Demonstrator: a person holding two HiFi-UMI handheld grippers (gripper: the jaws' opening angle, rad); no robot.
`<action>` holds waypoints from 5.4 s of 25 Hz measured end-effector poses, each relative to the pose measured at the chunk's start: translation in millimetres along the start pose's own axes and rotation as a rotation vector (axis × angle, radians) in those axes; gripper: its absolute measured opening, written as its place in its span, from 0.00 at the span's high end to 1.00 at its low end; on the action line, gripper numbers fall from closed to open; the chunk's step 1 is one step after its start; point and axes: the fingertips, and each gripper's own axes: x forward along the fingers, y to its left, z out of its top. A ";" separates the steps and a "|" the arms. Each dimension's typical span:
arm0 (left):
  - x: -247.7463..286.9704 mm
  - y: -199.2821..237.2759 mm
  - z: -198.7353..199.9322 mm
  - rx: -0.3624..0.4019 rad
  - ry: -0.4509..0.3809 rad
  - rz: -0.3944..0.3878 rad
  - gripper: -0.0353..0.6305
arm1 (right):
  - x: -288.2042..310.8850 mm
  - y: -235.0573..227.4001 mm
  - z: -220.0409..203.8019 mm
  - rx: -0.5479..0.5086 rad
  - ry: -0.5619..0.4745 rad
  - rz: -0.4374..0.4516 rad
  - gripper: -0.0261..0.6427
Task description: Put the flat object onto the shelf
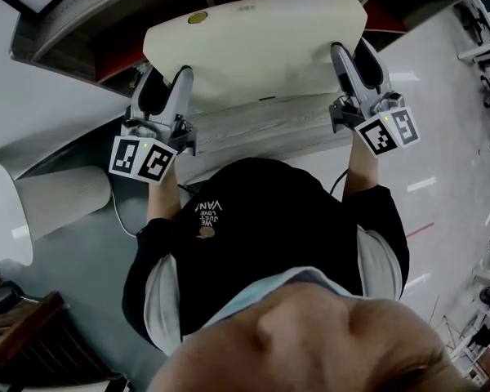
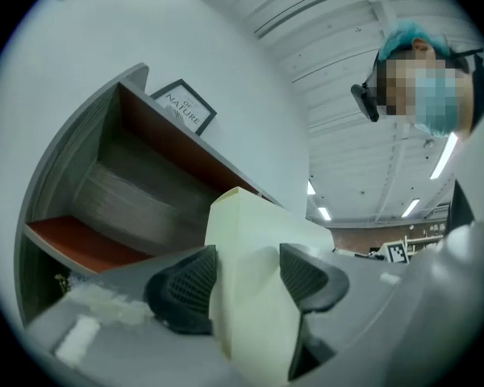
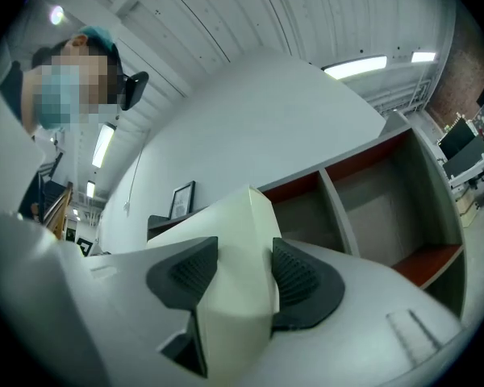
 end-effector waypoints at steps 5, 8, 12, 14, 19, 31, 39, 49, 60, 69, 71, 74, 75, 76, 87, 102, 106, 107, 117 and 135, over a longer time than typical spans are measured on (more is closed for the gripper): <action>-0.3 0.3 17.7 0.023 -0.034 0.022 0.58 | 11.8 5.2 13.7 -0.004 -0.024 0.032 0.66; -0.7 -2.0 28.5 0.042 -0.049 0.021 0.58 | 14.3 8.4 21.3 -0.001 -0.041 0.042 0.67; 0.1 -0.3 47.3 0.076 -0.074 0.013 0.59 | 23.0 15.3 32.8 -0.015 -0.069 0.058 0.67; -0.1 0.0 57.2 0.090 -0.086 0.008 0.59 | 27.2 20.3 41.0 -0.028 -0.084 0.069 0.67; 0.6 -6.6 83.4 0.140 -0.116 -0.017 0.59 | 32.6 29.8 62.4 -0.052 -0.124 0.086 0.67; 8.4 -19.3 157.9 0.250 -0.169 -0.053 0.59 | 60.6 51.2 123.1 -0.101 -0.208 0.122 0.68; 2.1 -29.9 186.0 0.348 -0.201 -0.072 0.60 | 66.4 66.7 142.5 -0.138 -0.252 0.172 0.68; 6.9 -55.5 244.9 0.461 -0.263 -0.106 0.61 | 81.6 91.6 197.9 -0.205 -0.333 0.259 0.69; 10.9 -72.9 291.0 0.536 -0.314 -0.102 0.61 | 98.8 100.7 234.9 -0.216 -0.368 0.319 0.69; 21.2 -80.9 320.8 0.538 -0.343 -0.125 0.61 | 61.8 -26.2 211.8 0.215 -0.341 -0.388 0.70; 26.0 -80.3 326.0 0.548 -0.347 -0.120 0.62 | 84.9 6.0 226.6 0.131 -0.358 -0.173 0.70; 33.7 -78.7 331.4 0.563 -0.346 -0.119 0.62 | 121.0 69.6 255.0 -0.100 -0.375 0.219 0.70; 36.6 -77.7 332.9 0.566 -0.346 -0.120 0.62 | 129.4 82.2 261.2 -0.153 -0.375 0.300 0.70; 39.8 -76.3 334.0 0.567 -0.346 -0.120 0.62 | 135.0 87.1 264.3 -0.181 -0.373 0.338 0.70; 80.1 -37.8 330.4 0.540 -0.300 -0.104 0.62 | 181.0 59.7 254.7 -0.205 -0.291 0.302 0.71; 119.5 -2.5 321.4 0.530 -0.252 -0.094 0.63 | 216.0 32.1 241.9 -0.231 -0.208 0.251 0.72; 123.8 5.3 318.1 0.525 -0.238 -0.091 0.63 | 220.2 28.8 237.3 -0.230 -0.192 0.241 0.72; 124.6 7.3 317.1 0.524 -0.235 -0.090 0.63 | 220.9 27.9 236.2 -0.231 -0.189 0.238 0.72; 121.2 13.9 314.0 0.525 -0.287 -0.086 0.63 | 219.0 29.2 234.5 -0.244 -0.217 0.230 0.70; 100.7 27.0 298.4 0.457 -0.251 -0.084 0.58 | 209.7 30.0 223.4 -0.173 -0.222 0.245 0.56</action>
